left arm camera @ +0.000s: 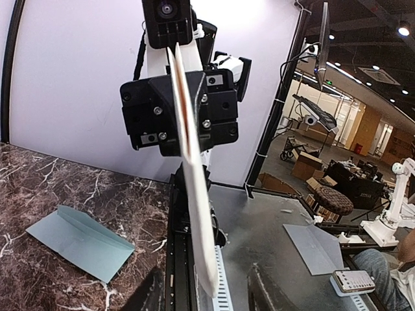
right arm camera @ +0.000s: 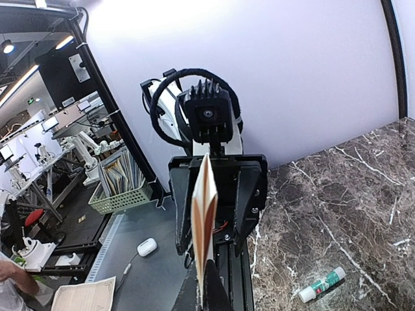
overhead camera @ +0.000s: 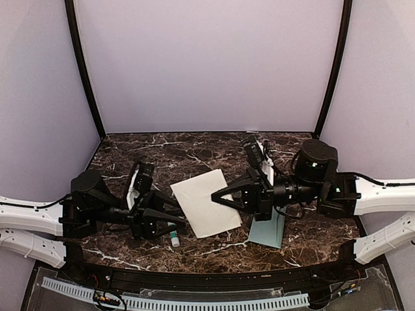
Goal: Place the letter into the envelope and seal it
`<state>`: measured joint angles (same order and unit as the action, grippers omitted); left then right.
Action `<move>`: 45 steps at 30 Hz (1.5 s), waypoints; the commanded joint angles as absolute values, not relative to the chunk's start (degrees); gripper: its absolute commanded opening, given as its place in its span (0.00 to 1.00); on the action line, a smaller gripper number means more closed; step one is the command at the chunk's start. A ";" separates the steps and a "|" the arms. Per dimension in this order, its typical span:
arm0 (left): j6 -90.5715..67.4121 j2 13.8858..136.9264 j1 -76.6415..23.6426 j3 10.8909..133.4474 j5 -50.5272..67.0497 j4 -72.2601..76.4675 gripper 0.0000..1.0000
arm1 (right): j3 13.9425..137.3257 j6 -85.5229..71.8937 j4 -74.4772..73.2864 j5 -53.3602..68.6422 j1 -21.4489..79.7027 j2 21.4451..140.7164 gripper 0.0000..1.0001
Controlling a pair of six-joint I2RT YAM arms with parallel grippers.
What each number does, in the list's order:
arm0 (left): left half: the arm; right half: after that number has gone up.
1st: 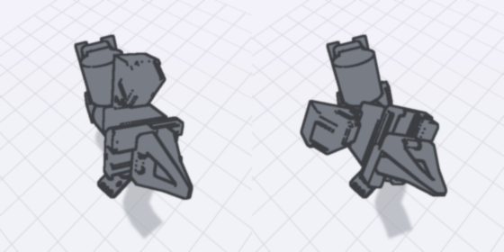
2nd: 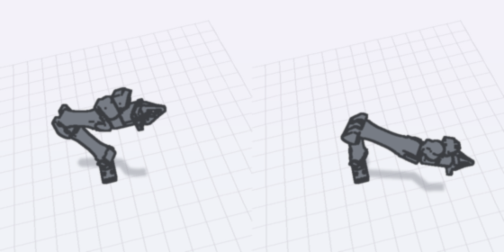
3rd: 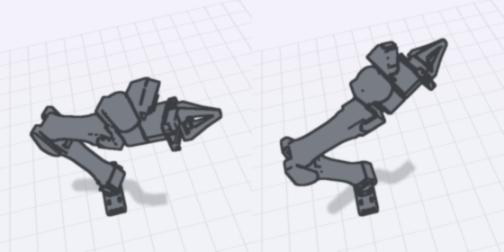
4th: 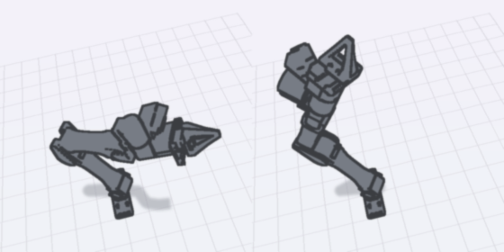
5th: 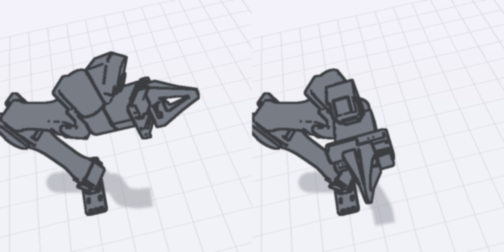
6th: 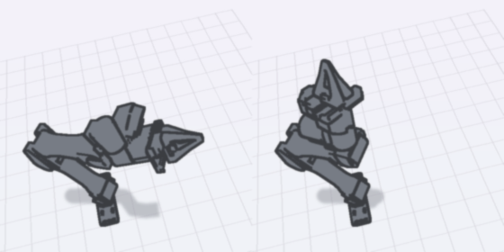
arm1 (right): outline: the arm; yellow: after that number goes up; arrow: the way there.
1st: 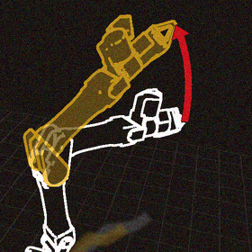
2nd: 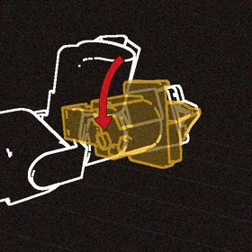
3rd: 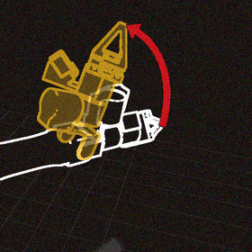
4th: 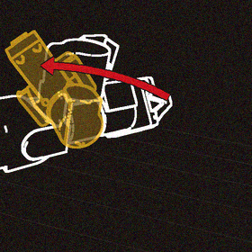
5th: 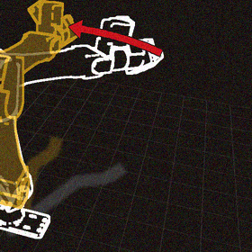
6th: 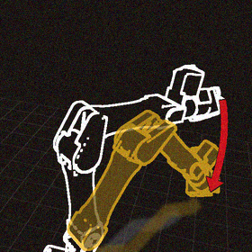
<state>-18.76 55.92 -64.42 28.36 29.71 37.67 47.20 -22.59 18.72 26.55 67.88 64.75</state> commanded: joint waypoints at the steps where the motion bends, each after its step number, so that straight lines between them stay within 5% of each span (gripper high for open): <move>1: -19.70 56.69 -64.60 27.50 30.97 41.32 0.38 | 46.90 -25.24 26.37 27.19 68.20 66.33 0.00; 7: -21.69 58.98 -64.68 27.62 31.67 44.41 0.29 | 47.59 -25.93 28.27 28.68 68.20 68.87 0.00; 14: -24.01 59.35 -64.70 29.33 22.56 40.53 0.01 | 47.68 -24.34 26.85 26.00 68.18 69.25 0.00; 18: -23.90 59.31 -64.69 30.35 19.43 37.02 0.00 | 49.07 -21.18 20.39 20.86 68.20 69.22 0.72; 20: -23.30 59.24 -64.69 30.52 21.22 36.86 0.00 | 50.22 -19.70 17.40 20.47 68.20 69.43 0.84; 22: -22.77 59.24 -64.69 30.69 23.05 36.53 0.00 | 51.76 -18.40 14.08 21.78 68.11 69.98 0.85; 28: -21.58 59.66 -64.69 31.58 26.21 34.79 0.00 | 53.88 -17.37 8.61 23.14 68.07 70.58 0.69; 39: -21.04 62.20 -64.75 32.99 27.67 33.78 0.00 | 53.30 -17.04 6.58 25.34 68.10 69.86 0.00; 43: -20.79 63.09 -64.69 33.37 26.47 33.28 0.05 | 51.71 -18.46 5.90 19.74 67.98 68.29 0.00; 45: -20.65 63.65 -64.69 33.52 25.16 33.09 0.25 | 50.46 -20.28 3.93 10.99 67.67 66.65 0.00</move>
